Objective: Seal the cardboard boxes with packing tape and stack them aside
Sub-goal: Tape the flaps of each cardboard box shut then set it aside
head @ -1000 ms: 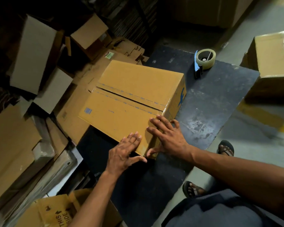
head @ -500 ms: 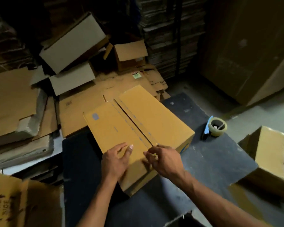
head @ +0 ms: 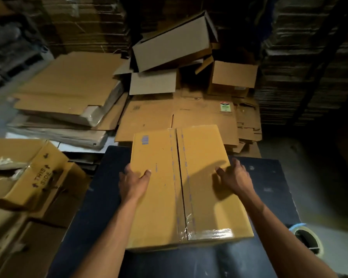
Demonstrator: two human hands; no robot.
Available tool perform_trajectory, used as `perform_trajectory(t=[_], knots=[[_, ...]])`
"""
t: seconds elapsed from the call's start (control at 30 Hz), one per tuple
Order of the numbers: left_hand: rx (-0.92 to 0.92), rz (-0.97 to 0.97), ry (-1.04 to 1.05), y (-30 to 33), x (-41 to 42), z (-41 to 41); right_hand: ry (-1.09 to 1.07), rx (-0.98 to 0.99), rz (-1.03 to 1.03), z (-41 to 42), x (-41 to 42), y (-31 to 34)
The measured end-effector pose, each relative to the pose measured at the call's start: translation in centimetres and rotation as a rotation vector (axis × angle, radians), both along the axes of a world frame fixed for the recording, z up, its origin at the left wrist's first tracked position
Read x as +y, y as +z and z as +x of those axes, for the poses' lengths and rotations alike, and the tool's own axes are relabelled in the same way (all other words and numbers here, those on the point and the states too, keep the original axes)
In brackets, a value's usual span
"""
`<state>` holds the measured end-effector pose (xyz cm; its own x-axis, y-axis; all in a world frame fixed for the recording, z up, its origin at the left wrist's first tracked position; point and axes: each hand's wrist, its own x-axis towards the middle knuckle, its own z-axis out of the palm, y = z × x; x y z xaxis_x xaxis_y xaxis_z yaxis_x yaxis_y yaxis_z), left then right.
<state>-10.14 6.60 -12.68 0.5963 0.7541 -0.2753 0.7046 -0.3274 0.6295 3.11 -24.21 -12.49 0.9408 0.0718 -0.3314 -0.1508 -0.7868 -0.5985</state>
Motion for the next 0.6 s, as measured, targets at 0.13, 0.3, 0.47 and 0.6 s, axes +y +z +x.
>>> perform_trajectory(t=[0.13, 0.3, 0.47, 0.6], knots=[[0.035, 0.005, -0.031, 0.0, -0.9, 0.4, 0.038, 0.072, 0.024, 0.7, 2.2, -0.7], [-0.068, -0.007, -0.007, 2.9, -1.4, -1.4, -0.017, 0.031, 0.111, -1.4, 2.0, 0.8], [-0.202, 0.063, -0.065, 7.5, -2.7, -2.9, -0.05, -0.11, 0.215, -5.6, -0.7, 7.0], [-0.411, 0.057, -0.225, 11.6, -5.7, -2.6, -0.228, -0.268, 0.253, -9.5, -5.2, 13.5]])
